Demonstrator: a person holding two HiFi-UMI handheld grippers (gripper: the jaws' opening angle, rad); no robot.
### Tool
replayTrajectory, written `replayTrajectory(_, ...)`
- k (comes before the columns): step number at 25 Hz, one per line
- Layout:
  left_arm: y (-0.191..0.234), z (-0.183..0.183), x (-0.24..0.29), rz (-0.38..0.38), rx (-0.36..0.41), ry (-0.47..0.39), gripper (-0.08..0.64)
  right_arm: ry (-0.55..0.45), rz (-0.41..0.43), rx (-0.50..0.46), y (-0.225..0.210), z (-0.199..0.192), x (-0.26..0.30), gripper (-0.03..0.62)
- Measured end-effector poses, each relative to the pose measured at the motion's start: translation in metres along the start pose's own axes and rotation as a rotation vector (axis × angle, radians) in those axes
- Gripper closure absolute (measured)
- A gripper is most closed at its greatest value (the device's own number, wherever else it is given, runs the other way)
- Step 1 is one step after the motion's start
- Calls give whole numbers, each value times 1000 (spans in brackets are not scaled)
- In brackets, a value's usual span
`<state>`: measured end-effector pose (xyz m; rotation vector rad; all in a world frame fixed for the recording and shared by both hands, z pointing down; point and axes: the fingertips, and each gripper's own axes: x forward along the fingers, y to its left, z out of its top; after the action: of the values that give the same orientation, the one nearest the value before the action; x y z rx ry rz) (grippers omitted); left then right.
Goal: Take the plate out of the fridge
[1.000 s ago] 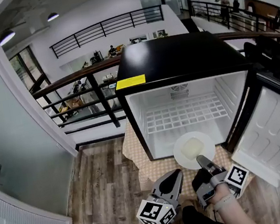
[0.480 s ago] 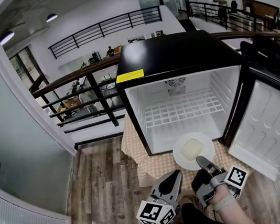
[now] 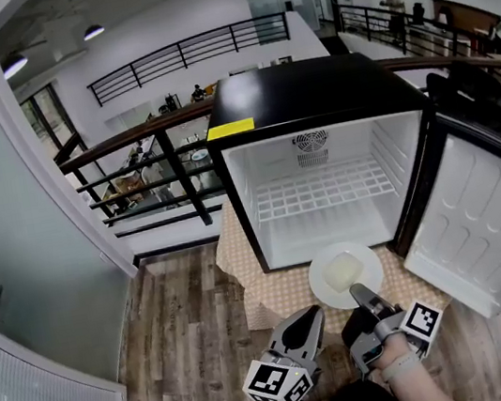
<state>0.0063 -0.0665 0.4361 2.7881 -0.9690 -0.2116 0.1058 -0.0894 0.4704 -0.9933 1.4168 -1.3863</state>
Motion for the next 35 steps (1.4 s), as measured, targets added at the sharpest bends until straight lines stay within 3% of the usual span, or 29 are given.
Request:
replayTrajectory(6, -13, 8, 4, -10, 26, -15, 543, 12, 7, -3, 4, 3, -4, 539)
replayTrajectory(12, -24, 1, -7, 30, 30, -2, 543, 50, 23, -5, 6, 0, -16, 539)
replayTrajectory(20, -55, -10, -25, 60, 9, 13, 543, 78, 5, 6, 3, -7, -55, 539)
replayTrajectory(35, -119, -17, -50, 44, 10, 14, 543, 67, 7, 4, 11, -10, -125, 539)
